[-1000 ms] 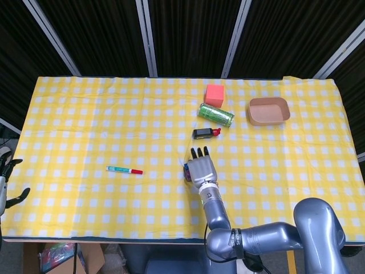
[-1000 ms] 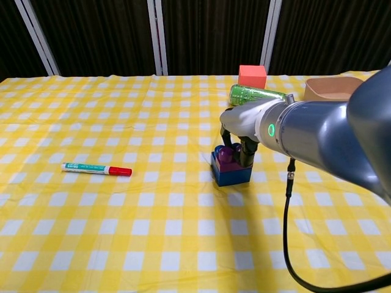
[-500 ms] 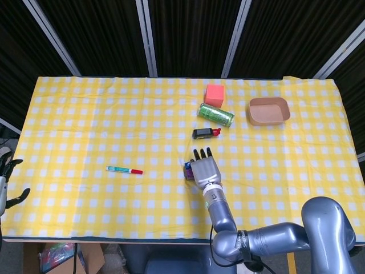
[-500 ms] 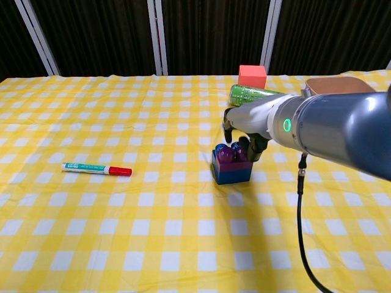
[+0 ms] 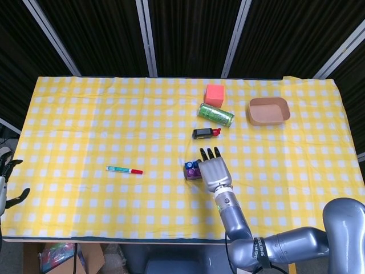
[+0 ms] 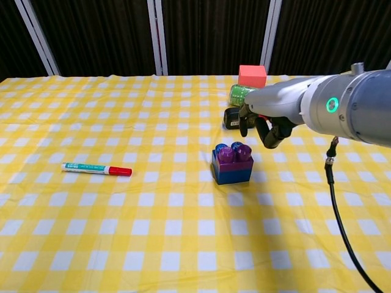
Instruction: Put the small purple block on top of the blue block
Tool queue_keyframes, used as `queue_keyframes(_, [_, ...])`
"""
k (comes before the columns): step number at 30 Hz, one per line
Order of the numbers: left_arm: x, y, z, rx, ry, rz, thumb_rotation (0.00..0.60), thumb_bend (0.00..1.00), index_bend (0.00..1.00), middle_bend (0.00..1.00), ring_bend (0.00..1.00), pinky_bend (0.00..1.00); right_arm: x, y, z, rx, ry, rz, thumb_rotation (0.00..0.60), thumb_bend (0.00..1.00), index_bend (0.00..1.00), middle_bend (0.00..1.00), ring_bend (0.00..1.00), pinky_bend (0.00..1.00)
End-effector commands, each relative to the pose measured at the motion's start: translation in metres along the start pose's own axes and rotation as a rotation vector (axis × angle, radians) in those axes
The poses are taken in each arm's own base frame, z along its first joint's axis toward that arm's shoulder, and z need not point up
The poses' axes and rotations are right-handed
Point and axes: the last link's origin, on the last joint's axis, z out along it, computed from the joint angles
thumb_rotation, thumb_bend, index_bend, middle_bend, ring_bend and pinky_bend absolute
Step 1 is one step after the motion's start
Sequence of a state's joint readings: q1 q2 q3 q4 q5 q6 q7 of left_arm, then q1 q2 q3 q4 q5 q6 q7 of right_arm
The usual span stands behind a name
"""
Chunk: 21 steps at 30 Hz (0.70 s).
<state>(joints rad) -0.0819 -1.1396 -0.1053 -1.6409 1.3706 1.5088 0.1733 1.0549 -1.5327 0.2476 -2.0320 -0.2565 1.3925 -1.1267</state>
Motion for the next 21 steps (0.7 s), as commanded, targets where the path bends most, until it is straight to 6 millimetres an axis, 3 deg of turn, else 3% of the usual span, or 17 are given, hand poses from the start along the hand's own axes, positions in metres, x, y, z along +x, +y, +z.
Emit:
queue_keyframes(1, [0.001,-0.002,0.001,-0.005,0.004,-0.012,0.600,0.24,0.24,0.10,0.00,0.05,0.004,0.017,-0.022,-0.009,0.028,0.012,0.600,0.94,0.30,0.02,0.00,0.00])
queue_keyframes(5, [0.001,-0.003,0.000,-0.014,0.008,-0.017,0.600,0.24,0.24,0.10,0.00,0.05,0.004,0.053,-0.054,-0.045,0.093,0.002,0.600,0.57,0.26,0.02,0.00,0.00])
queue_keyframes(8, [0.001,-0.001,-0.002,-0.024,0.008,-0.022,0.600,0.24,0.24,0.10,0.00,0.05,-0.005,0.087,-0.073,-0.068,0.159,0.046,0.600,0.42,0.26,0.02,0.00,0.00])
queue_keyframes(15, [0.002,0.005,-0.006,-0.046,0.015,-0.028,0.600,0.24,0.24,0.09,0.00,0.05,-0.037,0.167,-0.104,-0.091,0.285,0.213,0.600,0.29,0.22,0.02,0.00,0.00])
queue_keyframes(21, [-0.001,0.009,-0.008,-0.063,0.004,-0.024,0.600,0.24,0.24,0.09,0.00,0.05,-0.066,0.210,-0.119,-0.075,0.332,0.311,0.600,0.29,0.22,0.02,0.00,0.00])
